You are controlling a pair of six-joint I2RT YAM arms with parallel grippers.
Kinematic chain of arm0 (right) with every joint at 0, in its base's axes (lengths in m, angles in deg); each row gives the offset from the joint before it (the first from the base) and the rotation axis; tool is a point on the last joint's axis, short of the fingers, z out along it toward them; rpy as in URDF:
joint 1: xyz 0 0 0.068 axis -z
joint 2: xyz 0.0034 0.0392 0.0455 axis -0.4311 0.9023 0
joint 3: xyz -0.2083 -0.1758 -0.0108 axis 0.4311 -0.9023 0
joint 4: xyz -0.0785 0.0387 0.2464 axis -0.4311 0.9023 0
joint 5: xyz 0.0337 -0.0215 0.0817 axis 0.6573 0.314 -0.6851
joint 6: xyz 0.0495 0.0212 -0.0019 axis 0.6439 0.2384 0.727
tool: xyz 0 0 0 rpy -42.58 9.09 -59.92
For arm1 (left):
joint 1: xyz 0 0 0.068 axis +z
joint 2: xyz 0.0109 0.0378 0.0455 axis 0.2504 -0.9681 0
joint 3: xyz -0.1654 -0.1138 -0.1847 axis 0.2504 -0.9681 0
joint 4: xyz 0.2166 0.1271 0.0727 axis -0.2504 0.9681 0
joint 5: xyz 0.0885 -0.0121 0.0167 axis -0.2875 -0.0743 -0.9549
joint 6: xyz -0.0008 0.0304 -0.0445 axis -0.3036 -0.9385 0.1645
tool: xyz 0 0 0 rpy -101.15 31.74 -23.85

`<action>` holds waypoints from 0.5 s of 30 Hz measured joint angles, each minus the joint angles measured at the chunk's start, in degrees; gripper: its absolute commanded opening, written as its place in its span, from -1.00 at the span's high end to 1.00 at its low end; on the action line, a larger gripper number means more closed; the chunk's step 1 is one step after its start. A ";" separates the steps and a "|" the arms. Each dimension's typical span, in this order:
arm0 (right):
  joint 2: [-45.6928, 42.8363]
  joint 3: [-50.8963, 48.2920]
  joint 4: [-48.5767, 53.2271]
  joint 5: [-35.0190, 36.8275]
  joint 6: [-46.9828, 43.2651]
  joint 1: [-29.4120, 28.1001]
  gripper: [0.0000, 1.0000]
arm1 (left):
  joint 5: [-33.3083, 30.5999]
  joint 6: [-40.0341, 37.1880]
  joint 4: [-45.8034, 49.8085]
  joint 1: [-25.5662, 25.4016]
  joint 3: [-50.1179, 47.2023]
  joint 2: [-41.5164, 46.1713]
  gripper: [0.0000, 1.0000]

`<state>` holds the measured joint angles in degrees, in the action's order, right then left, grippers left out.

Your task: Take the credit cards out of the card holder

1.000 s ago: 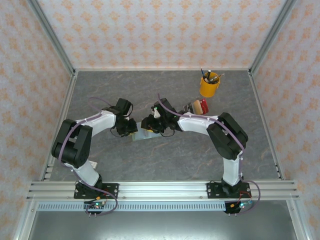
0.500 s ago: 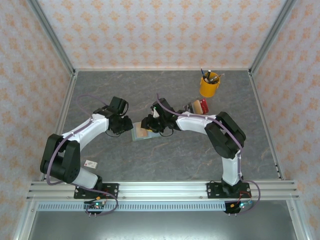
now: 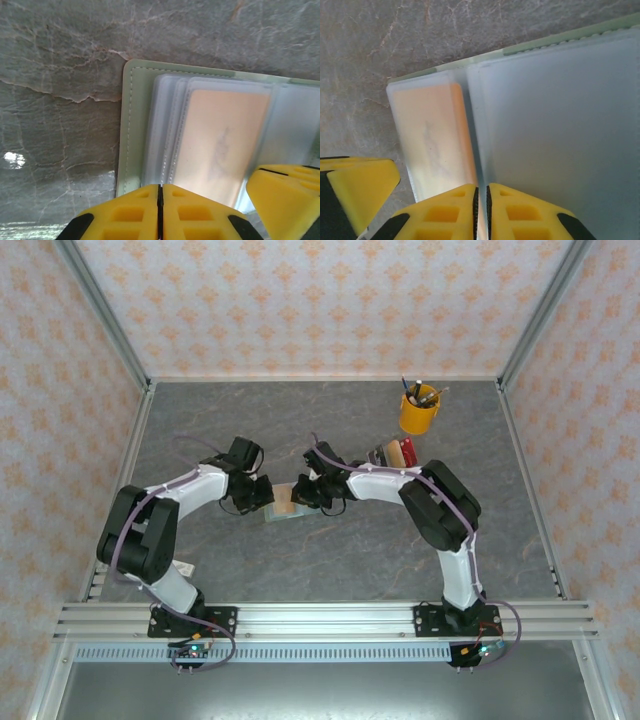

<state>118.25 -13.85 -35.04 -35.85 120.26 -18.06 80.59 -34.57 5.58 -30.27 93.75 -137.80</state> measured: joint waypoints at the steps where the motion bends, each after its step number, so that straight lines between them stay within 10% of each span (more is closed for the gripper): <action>1: 0.09 0.02 0.04 0.02 0.00 0.04 0.76 | 0.00 0.00 -0.02 0.00 0.00 -0.44 0.86; 15: 1.31 0.90 -0.37 -0.98 -0.13 0.63 0.66 | -0.70 0.00 0.07 0.00 0.44 -2.32 0.89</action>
<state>119.56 -12.96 -35.41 -36.84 120.13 -17.42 79.89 -34.57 5.64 -30.27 94.19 -140.11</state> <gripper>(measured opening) 0.163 0.059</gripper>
